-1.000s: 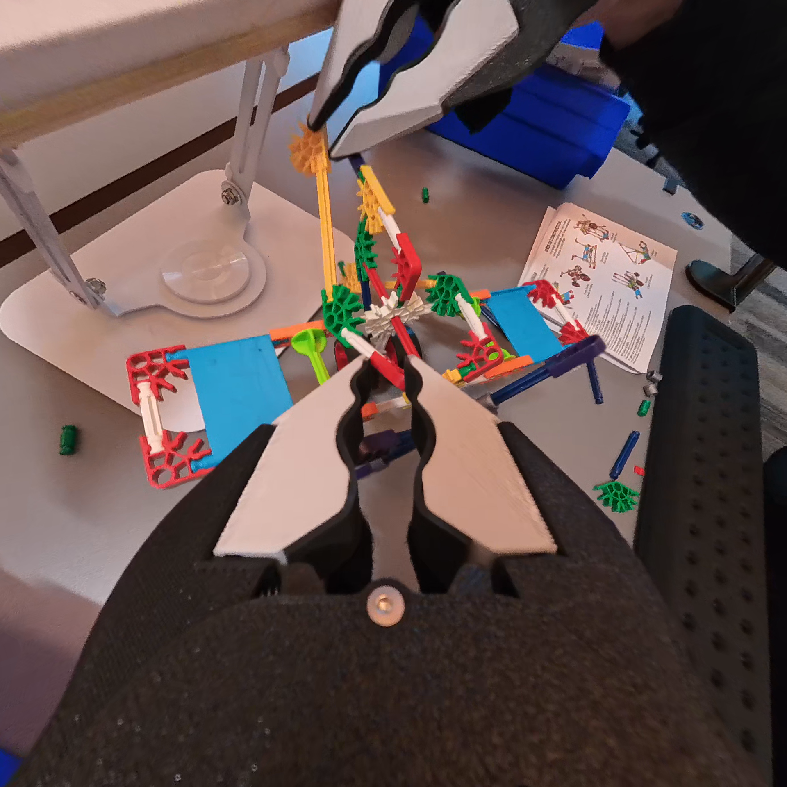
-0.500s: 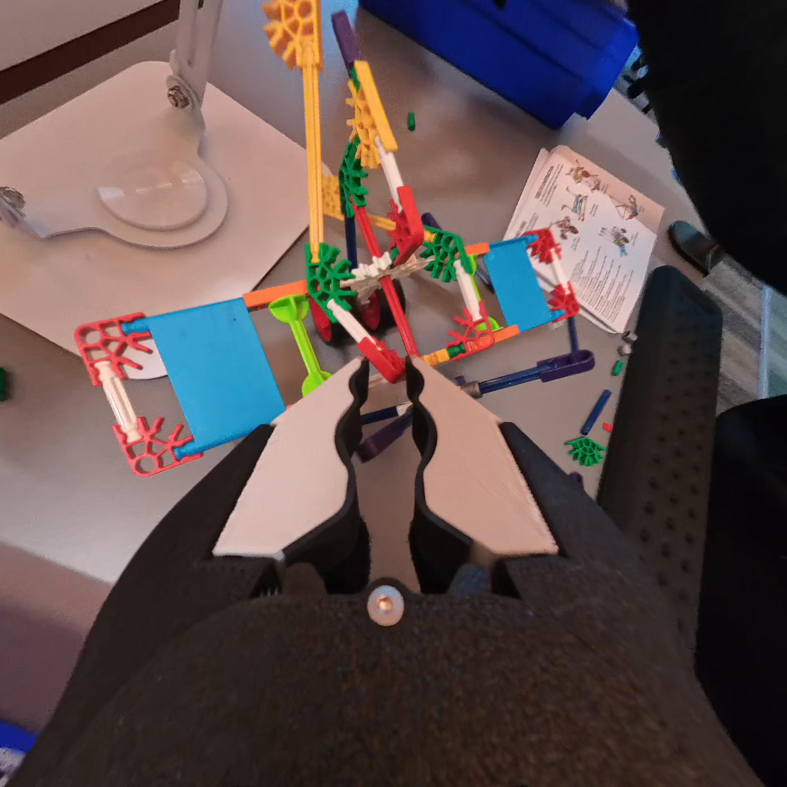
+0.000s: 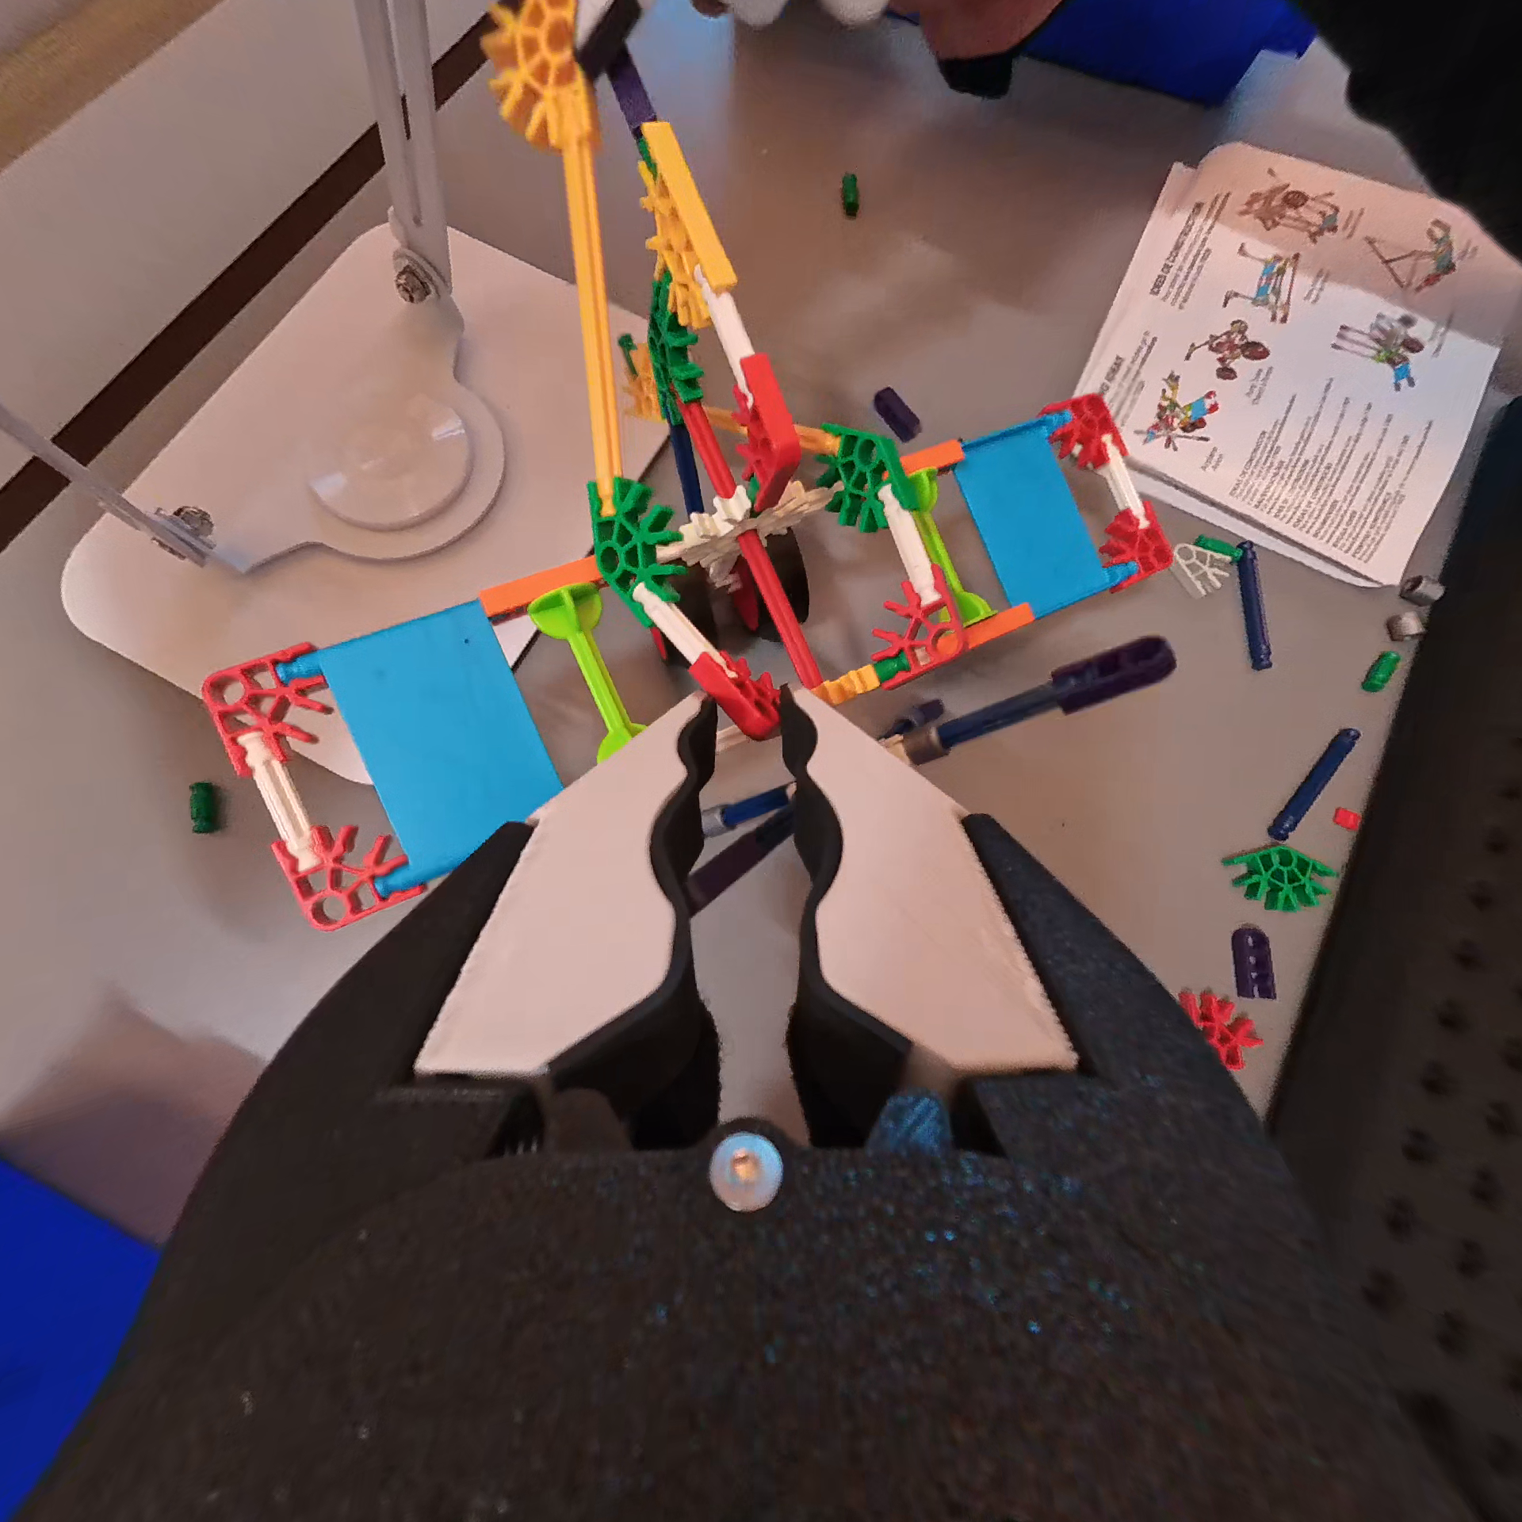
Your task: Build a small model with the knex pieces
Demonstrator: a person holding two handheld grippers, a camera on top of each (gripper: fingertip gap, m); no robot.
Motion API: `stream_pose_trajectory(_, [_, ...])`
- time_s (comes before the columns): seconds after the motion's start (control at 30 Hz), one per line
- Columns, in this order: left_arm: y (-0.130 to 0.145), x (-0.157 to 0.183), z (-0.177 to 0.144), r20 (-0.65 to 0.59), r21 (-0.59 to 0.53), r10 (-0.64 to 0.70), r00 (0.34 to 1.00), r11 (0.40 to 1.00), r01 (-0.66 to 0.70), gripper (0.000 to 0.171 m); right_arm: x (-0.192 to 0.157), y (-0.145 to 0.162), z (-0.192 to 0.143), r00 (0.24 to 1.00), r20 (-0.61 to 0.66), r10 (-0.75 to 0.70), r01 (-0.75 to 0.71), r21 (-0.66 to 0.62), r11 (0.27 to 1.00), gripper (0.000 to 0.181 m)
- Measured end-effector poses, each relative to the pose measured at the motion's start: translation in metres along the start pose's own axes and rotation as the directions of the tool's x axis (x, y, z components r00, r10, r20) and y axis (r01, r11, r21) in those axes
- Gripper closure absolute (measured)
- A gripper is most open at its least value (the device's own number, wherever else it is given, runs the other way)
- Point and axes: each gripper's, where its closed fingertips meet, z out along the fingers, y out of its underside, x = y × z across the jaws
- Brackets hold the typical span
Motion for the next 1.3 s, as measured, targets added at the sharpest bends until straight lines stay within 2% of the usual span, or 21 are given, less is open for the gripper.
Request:
stream_pose_trajectory(0.07, [0.002,0.0,0.001,-0.002,-0.009,0.008,1.0,1.0,-0.008,0.156,-0.001,-0.006,0.002,1.0,0.022,0.016,-0.017,0.051,0.999,0.168])
stream_pose_trajectory(0.27, [0.003,-0.003,0.001,0.011,-0.005,0.013,1.0,1.0,-0.013,0.156,-0.004,-0.017,0.009,0.999,0.039,-0.013,0.008,0.137,0.991,0.17])
stream_pose_trajectory(0.47, [0.003,-0.006,0.0,0.076,-0.036,0.086,0.993,0.996,-0.084,0.156,-0.003,-0.01,0.009,0.999,0.043,0.001,-0.009,0.179,0.984,0.181])
stream_pose_trajectory(0.57, [0.003,-0.006,-0.001,0.088,-0.039,0.101,0.991,0.994,-0.098,0.156,-0.004,-0.007,0.005,0.995,0.101,0.023,-0.048,0.245,0.968,0.181])
stream_pose_trajectory(0.7, [0.0,-0.006,-0.001,0.125,-0.055,0.15,0.981,0.988,-0.144,0.155,-0.002,-0.007,0.003,0.995,0.085,0.052,-0.071,0.234,0.97,0.181])
stream_pose_trajectory(0.87, [-0.002,-0.007,-0.001,0.153,-0.067,0.188,0.97,0.981,-0.18,0.155,-0.003,-0.013,0.001,0.992,0.064,0.106,-0.118,0.222,0.968,0.141])
stream_pose_trajectory(0.93, [-0.004,-0.005,0.0,0.169,-0.077,0.209,0.963,0.977,-0.198,0.155,-0.006,-0.012,0.006,0.989,0.089,0.121,-0.137,0.209,0.968,0.142])
stream_pose_trajectory(0.97, [-0.005,-0.004,0.0,0.178,-0.083,0.223,0.958,0.974,-0.211,0.156,-0.005,-0.012,0.007,0.988,0.089,0.123,-0.14,0.212,0.967,0.154])
stream_pose_trajectory(1.0, [-0.005,-0.004,0.0,0.19,-0.096,0.237,0.953,0.97,-0.223,0.155,-0.005,-0.012,0.008,0.989,0.085,0.119,-0.134,0.215,0.967,0.157])
stream_pose_trajectory(1.1, [-0.006,-0.003,0.0,0.195,-0.099,0.249,0.949,0.967,-0.234,0.155,-0.005,-0.016,0.008,0.99,0.094,0.1,-0.121,0.243,0.962,0.158])
stream_pose_trajectory(1.3, [-0.002,-0.004,0.002,0.111,-0.04,0.134,0.985,0.991,-0.13,0.154,-0.019,-0.026,0.008,0.987,0.157,-0.009,-0.046,0.342,0.938,0.16])
